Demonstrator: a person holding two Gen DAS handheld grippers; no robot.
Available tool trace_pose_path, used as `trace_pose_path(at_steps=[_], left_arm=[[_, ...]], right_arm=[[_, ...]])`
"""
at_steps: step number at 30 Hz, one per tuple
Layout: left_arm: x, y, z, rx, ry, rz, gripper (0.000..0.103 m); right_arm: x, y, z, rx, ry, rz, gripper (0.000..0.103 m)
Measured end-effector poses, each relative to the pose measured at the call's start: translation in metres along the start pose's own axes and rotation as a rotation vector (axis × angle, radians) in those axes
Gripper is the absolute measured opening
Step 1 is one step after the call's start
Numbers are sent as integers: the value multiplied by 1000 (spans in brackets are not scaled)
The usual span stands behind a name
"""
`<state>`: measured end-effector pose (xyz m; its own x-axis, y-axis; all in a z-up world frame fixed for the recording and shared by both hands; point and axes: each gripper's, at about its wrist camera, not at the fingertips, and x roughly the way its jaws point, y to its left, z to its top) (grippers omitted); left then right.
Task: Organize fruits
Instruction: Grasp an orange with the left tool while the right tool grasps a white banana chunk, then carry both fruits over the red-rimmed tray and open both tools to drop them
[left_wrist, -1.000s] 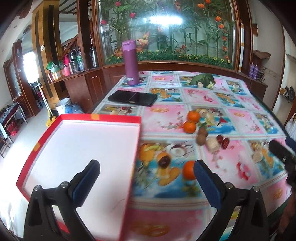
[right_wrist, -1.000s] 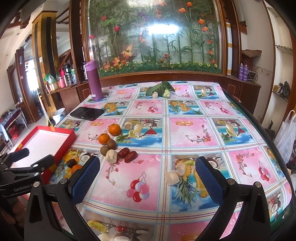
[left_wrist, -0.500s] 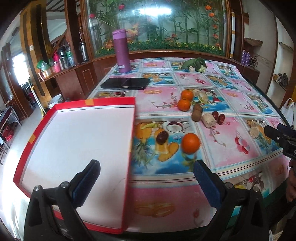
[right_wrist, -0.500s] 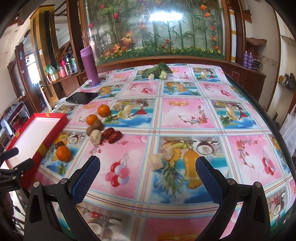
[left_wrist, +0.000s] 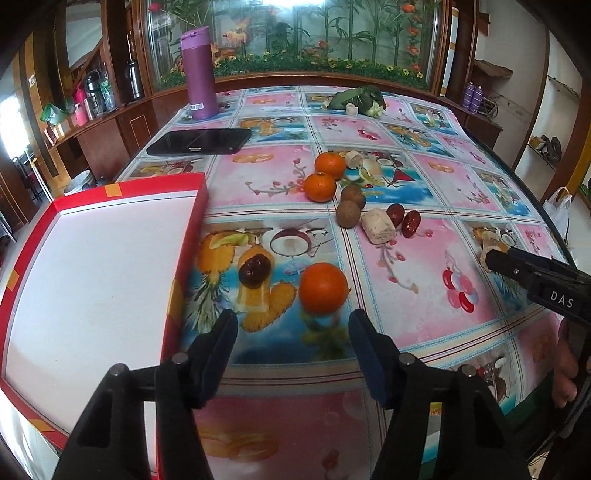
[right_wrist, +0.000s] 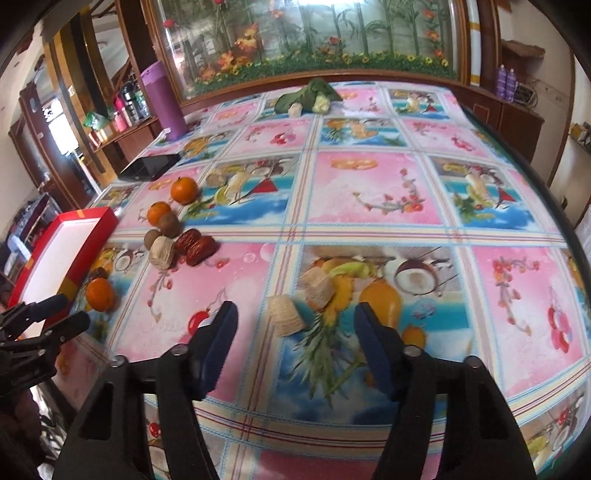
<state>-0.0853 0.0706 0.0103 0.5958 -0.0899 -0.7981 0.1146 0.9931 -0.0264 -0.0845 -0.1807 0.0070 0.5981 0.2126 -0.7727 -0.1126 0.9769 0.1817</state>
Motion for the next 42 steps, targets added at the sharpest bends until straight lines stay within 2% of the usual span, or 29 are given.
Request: trace_pose_path(at_steps=[7, 10, 14, 17, 23, 32, 41, 42], left_arm=[[5, -2, 2, -2, 21, -20, 50], [7, -3, 4, -4, 29, -28, 49], [11, -2, 6, -15, 43, -36, 47], [14, -1, 7, -27, 50, -34, 46], [21, -7, 15, -30, 58, -46, 45], [23, -18, 23, -18, 52, -60, 44], [36, -17, 27, -10, 53, -59, 44], [38, -18, 26, -7, 55, -61, 40]], right_arm=[[9, 2, 3, 22, 35, 26, 44], [11, 4, 6, 21, 39, 22, 41], [12, 5, 7, 26, 43, 18, 27], [12, 5, 6, 26, 45, 18, 20], [13, 4, 3, 56, 45, 114, 19], [13, 3, 2, 82, 50, 200, 19], [14, 5, 1, 82, 55, 240, 19], [14, 6, 1, 79, 56, 243, 19]])
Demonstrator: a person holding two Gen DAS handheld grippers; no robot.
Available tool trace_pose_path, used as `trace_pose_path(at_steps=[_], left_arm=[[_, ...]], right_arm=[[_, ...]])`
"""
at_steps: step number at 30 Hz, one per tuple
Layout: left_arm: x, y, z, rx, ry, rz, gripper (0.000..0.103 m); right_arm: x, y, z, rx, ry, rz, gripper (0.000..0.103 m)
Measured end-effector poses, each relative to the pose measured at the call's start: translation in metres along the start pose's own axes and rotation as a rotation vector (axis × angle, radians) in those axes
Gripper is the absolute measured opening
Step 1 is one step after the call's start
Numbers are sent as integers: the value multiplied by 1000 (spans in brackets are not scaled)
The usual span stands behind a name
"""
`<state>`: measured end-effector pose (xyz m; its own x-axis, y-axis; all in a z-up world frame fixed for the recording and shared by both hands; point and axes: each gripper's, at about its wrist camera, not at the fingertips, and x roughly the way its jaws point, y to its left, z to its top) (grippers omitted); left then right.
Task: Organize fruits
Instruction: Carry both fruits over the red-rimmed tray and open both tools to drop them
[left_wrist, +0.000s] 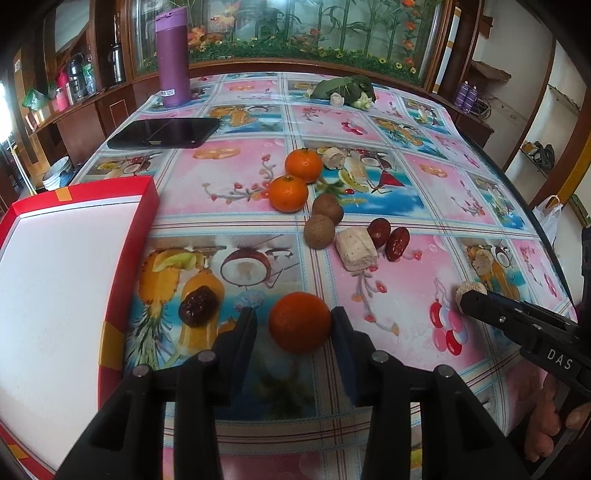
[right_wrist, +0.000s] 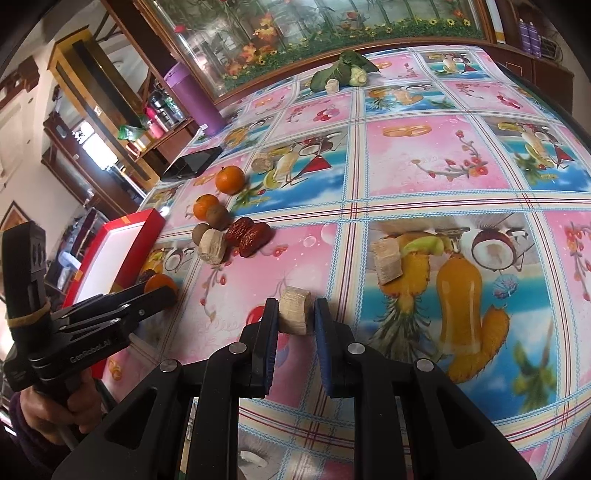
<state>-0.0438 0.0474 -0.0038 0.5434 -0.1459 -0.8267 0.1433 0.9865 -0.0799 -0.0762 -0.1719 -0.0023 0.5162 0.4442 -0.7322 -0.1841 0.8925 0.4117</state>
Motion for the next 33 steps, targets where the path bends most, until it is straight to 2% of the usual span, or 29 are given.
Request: trace_pose_path(at_steps=[2, 10, 13, 17, 22, 26, 30, 33], left_arm=[[1, 0, 0, -2, -12, -10, 36], [-4, 5, 0, -16, -49, -33, 35], [-22, 10, -2, -20, -85, -38, 34], [-59, 31, -11, -36, -152, -15, 35], [-90, 84, -30, -84, -192, 115, 34], [-105, 133, -46, -141, -204, 243, 34], [-106, 175, -59, -195, -187, 361, 34], [-101, 199, -68, -227, -142, 404, 34]], right_arm=[[1, 1, -1, -4, 1, 4, 19], [1, 11, -4, -28, -1, -8, 19], [3, 27, -7, -75, -5, -54, 18], [10, 60, -5, -133, 10, -29, 18], [24, 128, 1, -241, 14, 56, 18], [49, 198, 0, -351, 57, 123, 18], [80, 257, -6, -444, 99, 138, 18], [101, 285, -12, -487, 134, 129, 18]])
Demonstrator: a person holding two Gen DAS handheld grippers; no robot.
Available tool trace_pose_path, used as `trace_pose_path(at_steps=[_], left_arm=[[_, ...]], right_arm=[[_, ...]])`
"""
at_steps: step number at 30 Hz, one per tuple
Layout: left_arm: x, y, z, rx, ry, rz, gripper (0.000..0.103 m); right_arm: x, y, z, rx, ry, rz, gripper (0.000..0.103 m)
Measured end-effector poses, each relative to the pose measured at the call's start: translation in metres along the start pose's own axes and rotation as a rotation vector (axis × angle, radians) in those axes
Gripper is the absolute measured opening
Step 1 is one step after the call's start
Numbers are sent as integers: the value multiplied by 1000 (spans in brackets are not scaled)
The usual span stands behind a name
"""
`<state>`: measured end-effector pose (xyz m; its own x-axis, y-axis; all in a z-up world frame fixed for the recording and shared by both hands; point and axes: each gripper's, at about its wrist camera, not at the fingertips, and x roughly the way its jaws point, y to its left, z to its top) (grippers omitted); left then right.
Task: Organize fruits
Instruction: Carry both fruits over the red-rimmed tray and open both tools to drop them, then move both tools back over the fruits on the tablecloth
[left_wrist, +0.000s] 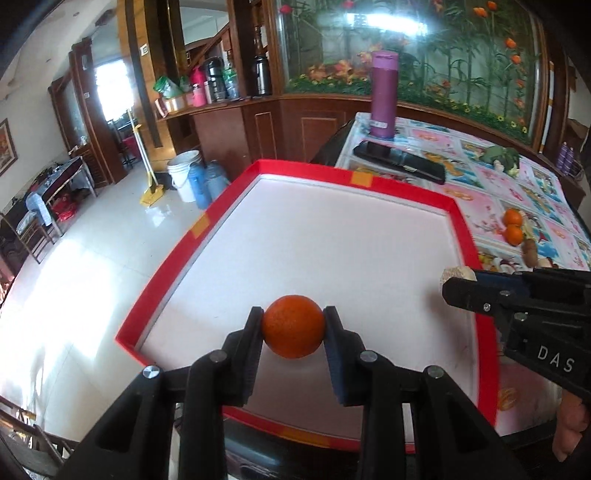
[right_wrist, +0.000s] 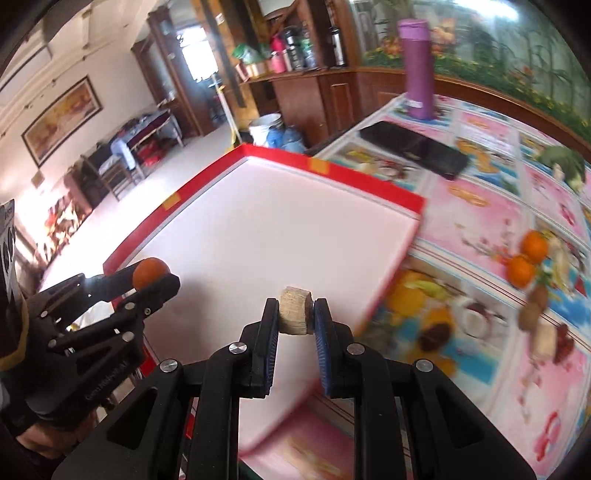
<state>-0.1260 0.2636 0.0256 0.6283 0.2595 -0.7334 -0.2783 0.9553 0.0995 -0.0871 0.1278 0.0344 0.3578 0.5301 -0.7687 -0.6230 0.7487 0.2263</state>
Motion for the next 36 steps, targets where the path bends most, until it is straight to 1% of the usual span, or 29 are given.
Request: trace_pose_path(at_steps=[4, 7, 11, 13, 14, 15, 16, 17, 19, 21, 23, 27, 32, 36], left_arm=[[10, 16, -6, -12, 34, 47, 34], [14, 20, -8, -12, 43, 51, 35], [13, 21, -10, -1, 50, 67, 36], [14, 21, -11, -5, 61, 69, 39], [12, 22, -11, -9, 61, 65, 45], [10, 22, -10, -12, 60, 69, 54], [10, 23, -9, -16, 57, 74, 59], [6, 23, -8, -19, 46, 75, 64], [-2, 21, -5, -19, 23, 77, 67], [-9, 19, -1, -26, 7, 74, 74], [-17, 14, 2, -28, -14, 62, 75], [-27, -8, 9, -2, -39, 27, 79], [-36, -52, 18, 68, -51, -53, 83], [-43, -85, 23, 124, -54, -116, 85]], right_arm=[[21, 13, 4, -5, 44, -19, 18], [33, 13, 4, 4, 82, -49, 18], [32, 17, 3, -3, 94, -71, 19], [31, 17, 4, -1, 105, -66, 19], [30, 15, 4, 3, 113, -57, 21], [32, 14, 6, 10, 118, -50, 24], [28, 11, 6, 25, 112, -37, 30], [22, 7, 6, 39, 94, -21, 30], [8, 0, 4, 59, 53, -2, 31], [-8, -10, 3, 71, 9, 7, 31], [-25, -23, -1, 93, -36, -7, 31], [-54, -57, -11, 149, -84, -49, 31], [-93, -108, -34, 240, -131, -98, 31], [-130, -150, -62, 292, -173, -163, 31]])
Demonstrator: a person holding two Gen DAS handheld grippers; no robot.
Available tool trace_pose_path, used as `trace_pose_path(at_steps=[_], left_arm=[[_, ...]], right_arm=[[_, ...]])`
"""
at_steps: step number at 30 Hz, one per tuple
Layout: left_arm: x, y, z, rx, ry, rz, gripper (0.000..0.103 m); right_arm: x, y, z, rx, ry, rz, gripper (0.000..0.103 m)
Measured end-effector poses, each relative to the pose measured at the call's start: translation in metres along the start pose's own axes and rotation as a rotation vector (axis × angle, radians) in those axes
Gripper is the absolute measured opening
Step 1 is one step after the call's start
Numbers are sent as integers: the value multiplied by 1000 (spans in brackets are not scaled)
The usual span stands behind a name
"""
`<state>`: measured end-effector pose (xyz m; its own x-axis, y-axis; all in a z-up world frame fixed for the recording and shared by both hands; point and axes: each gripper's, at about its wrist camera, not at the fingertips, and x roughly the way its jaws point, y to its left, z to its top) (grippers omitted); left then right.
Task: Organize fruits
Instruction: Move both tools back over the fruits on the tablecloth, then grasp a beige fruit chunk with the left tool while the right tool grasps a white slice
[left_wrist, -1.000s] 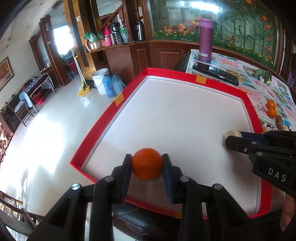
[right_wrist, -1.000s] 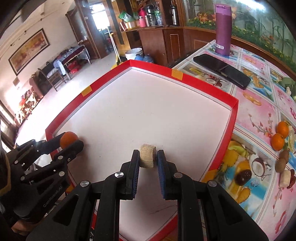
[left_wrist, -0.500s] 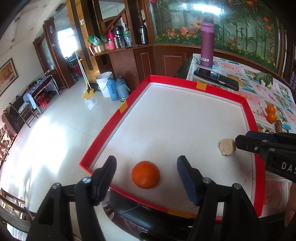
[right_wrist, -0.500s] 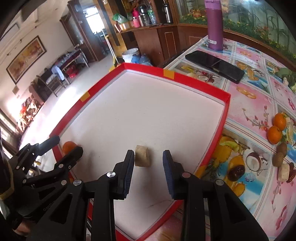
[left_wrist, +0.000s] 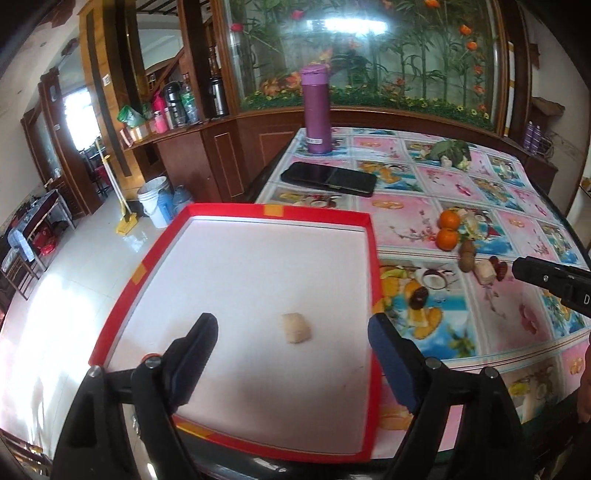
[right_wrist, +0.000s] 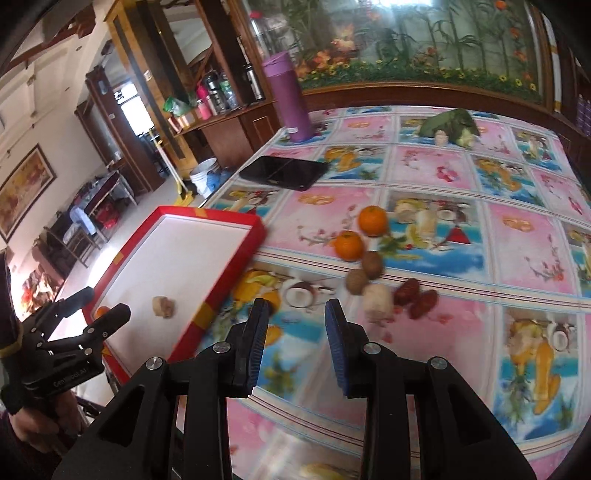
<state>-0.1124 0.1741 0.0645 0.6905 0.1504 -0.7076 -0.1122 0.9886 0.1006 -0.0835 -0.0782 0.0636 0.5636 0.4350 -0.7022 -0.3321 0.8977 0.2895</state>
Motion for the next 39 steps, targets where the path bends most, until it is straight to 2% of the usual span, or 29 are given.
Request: trace_pose_path(at_steps=[7, 12, 21, 29, 35, 37, 38, 39], left_arm=[[2, -41, 5, 86, 22, -56, 86], [11, -65, 7, 127, 58, -97, 86], [20, -101, 4, 209, 94, -139, 86], [39, -123, 15, 230, 121, -158, 86], [56, -151, 25, 235, 149, -206, 86], [67, -160, 27, 227, 180, -216, 85], [72, -164, 28, 221, 190, -224, 83], [77, -169, 28, 217, 198, -228, 76]], right_arm=[[-45, -81, -24, 53, -43, -149, 31], [-45, -113, -29, 110, -12, -173, 32], [-16, -133, -33, 131, 46, -178, 32], [8, -129, -26, 124, 85, -204, 32], [11, -130, -25, 117, 59, -220, 31], [10, -131, -26, 114, 48, -227, 27], [10, -133, -26, 114, 41, -230, 24], [10, -133, -26, 114, 36, -233, 22]])
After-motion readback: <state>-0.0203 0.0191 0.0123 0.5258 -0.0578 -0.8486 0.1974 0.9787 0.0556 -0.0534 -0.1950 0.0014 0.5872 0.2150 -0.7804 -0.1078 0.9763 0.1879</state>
